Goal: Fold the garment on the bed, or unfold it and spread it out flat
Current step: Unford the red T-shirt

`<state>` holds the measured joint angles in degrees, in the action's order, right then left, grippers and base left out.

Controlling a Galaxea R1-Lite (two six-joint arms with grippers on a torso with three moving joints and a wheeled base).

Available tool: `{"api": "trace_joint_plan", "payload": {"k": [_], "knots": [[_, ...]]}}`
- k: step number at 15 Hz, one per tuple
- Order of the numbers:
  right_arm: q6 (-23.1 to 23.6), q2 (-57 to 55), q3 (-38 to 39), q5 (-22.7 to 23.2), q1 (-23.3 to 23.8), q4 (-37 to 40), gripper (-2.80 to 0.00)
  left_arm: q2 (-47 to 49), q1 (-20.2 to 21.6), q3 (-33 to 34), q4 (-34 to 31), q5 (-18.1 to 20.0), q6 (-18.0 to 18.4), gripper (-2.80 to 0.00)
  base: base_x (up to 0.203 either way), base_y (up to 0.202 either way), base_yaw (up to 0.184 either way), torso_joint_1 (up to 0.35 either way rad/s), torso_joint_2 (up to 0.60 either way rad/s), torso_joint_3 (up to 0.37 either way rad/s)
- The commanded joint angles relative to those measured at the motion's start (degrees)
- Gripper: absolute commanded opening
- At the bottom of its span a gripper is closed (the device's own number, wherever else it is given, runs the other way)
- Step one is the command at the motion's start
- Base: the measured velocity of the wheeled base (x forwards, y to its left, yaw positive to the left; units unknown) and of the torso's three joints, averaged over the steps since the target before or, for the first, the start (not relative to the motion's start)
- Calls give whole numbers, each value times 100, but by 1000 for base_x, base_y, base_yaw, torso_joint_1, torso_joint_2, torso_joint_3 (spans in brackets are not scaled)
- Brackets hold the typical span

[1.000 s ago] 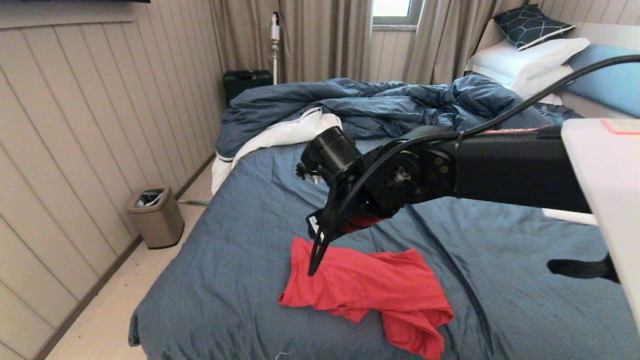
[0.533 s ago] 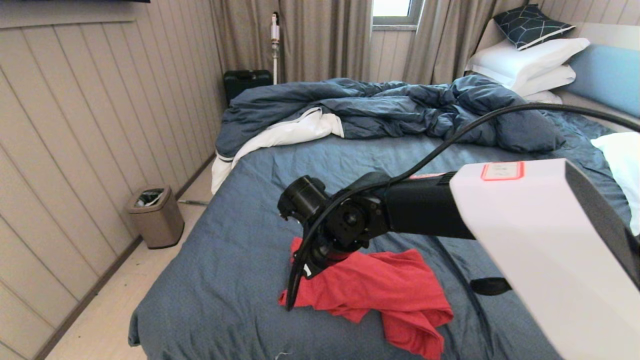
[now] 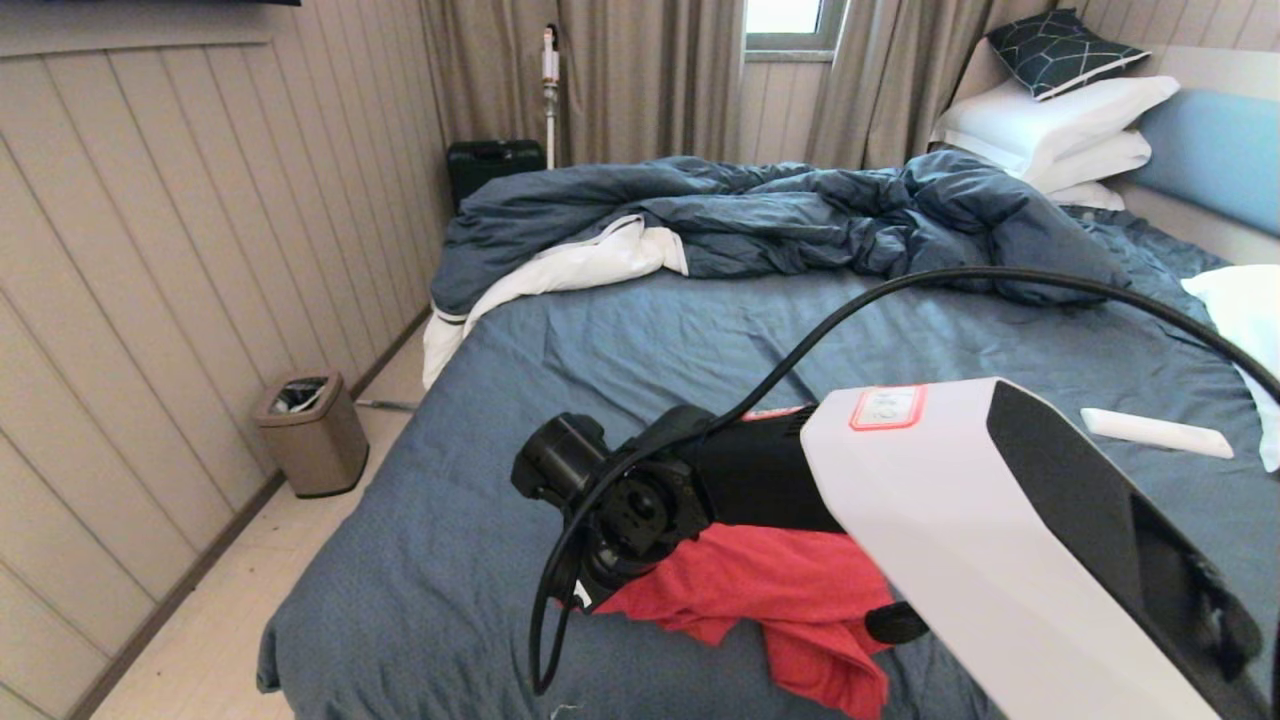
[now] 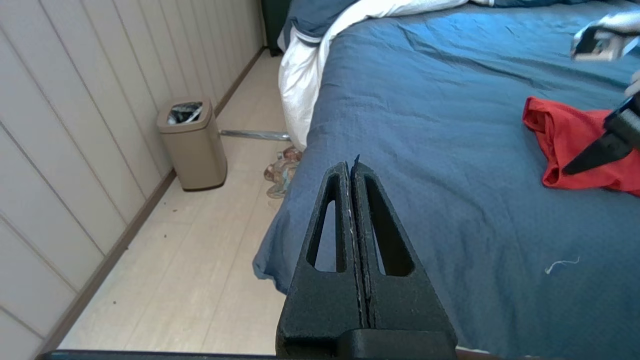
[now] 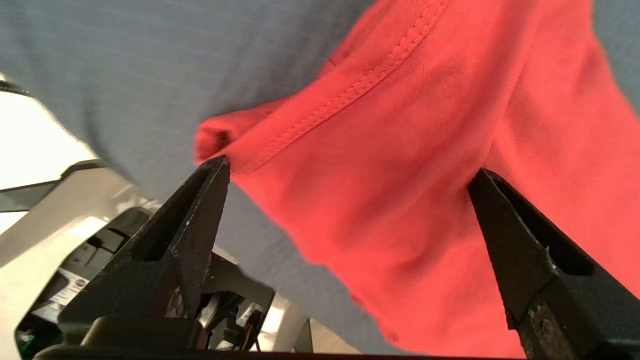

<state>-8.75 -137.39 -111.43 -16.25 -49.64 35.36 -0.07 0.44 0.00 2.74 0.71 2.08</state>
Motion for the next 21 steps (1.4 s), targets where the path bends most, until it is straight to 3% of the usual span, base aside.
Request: {"api": "trace_joint_plan", "payload": {"k": [1, 3, 4, 9, 17, 21], "knots": [[-4, -151, -10, -10, 15, 15, 0, 7, 9, 0, 16, 0, -6, -280, 0, 0, 0, 0, 0, 0], [-4, -234, -19, -18, 41, 14, 0, 7, 0, 0, 16, 0, -6, -280, 0, 0, 0, 0, 0, 0], [-4, -244, -10, -27, 42, 15, -280, 7, 7, 0, 16, 0, 1, -280, 0, 0, 0, 0, 0, 0], [-3, -84, -8, -65, 23, 44, -280, 7, 0, 0, -10, 0, 2, -280, 0, 0, 0, 0, 0, 0], [71, 1334, -54, -458, 137, 11, -280, 7, 2, 0, -19, 8, 11, -280, 0, 0, 0, 0, 0, 0], [124, 1620, -74, -475, 345, -440, -280, 7, 6, 0, -19, 8, 6, -280, 0, 0, 0, 0, 0, 0]]}}
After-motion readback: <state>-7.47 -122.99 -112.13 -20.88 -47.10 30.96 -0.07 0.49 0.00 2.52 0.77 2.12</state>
